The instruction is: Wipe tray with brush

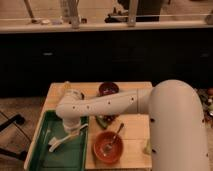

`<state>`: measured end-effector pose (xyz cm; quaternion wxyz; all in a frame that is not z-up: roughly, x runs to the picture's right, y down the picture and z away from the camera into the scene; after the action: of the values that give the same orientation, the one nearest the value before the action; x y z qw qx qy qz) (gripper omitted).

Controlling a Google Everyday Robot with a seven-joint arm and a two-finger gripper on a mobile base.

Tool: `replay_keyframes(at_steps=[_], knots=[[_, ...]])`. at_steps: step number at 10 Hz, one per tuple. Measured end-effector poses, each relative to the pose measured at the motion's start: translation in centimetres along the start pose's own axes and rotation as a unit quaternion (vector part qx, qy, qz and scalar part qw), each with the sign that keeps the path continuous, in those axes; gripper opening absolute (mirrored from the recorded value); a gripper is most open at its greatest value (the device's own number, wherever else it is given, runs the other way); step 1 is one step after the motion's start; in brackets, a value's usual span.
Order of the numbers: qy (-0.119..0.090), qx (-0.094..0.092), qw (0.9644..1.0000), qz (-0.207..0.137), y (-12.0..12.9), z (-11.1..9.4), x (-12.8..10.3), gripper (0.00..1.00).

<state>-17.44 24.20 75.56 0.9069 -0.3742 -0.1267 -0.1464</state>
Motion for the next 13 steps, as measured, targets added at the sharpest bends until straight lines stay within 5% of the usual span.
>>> replay_keyframes(at_steps=[10,13], knots=[[0.060,-0.010,0.9981,0.012,1.0,-0.8,0.9,0.00],[0.063,-0.010,0.9975,0.031,1.4,-1.0,2.2,0.00]])
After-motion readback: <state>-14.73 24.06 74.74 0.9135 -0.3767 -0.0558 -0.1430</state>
